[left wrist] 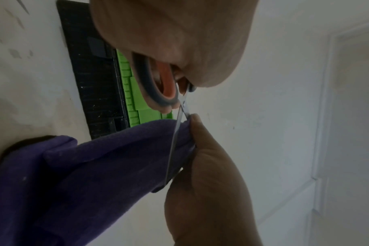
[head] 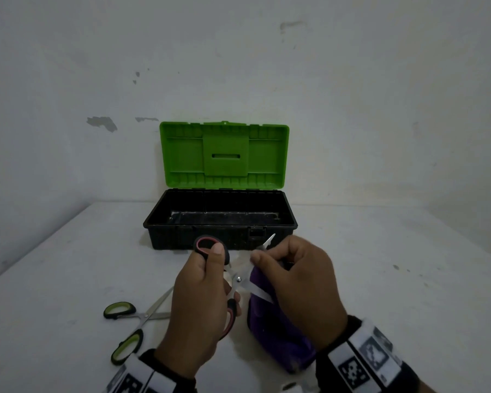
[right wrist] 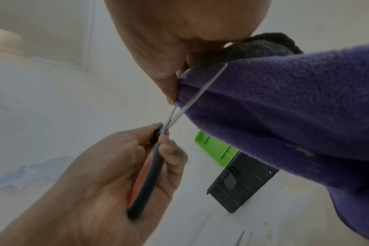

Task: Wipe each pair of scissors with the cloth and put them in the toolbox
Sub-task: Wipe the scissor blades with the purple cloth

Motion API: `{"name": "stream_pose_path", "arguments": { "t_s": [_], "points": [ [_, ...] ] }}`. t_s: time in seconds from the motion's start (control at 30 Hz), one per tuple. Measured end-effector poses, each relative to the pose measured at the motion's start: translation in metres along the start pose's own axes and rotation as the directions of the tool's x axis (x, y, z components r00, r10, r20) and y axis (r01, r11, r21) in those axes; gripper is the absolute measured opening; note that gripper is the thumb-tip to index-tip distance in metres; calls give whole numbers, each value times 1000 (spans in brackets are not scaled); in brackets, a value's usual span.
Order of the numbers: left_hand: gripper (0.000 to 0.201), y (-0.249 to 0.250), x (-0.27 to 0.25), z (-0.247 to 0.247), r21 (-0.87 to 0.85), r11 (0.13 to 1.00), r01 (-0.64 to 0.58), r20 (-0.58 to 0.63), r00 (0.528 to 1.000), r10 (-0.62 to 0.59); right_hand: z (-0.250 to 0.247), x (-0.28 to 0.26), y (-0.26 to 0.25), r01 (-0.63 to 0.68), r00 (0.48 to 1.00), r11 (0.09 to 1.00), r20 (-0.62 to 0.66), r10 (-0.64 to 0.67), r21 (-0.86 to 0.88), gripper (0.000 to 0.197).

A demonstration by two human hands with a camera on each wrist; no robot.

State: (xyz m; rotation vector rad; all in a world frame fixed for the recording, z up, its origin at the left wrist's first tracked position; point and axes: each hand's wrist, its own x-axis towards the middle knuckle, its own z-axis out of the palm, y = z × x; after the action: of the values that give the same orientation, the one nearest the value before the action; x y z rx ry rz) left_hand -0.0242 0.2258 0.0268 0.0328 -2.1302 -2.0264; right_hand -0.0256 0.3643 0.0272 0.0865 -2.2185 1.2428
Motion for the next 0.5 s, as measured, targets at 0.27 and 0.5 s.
{"name": "stream_pose_path", "arguments": {
  "t_s": [0.27,0.5],
  "points": [
    [40,-5,1,-1,-2,999,-33,21,999,33,-3,9,4,-43,985,998,-164,50,47,20],
    [38,-4,0,-5,-39,999,-35,31,999,36,-7,15,6,-71,987,995,-141,80,71,23]
  ]
}}
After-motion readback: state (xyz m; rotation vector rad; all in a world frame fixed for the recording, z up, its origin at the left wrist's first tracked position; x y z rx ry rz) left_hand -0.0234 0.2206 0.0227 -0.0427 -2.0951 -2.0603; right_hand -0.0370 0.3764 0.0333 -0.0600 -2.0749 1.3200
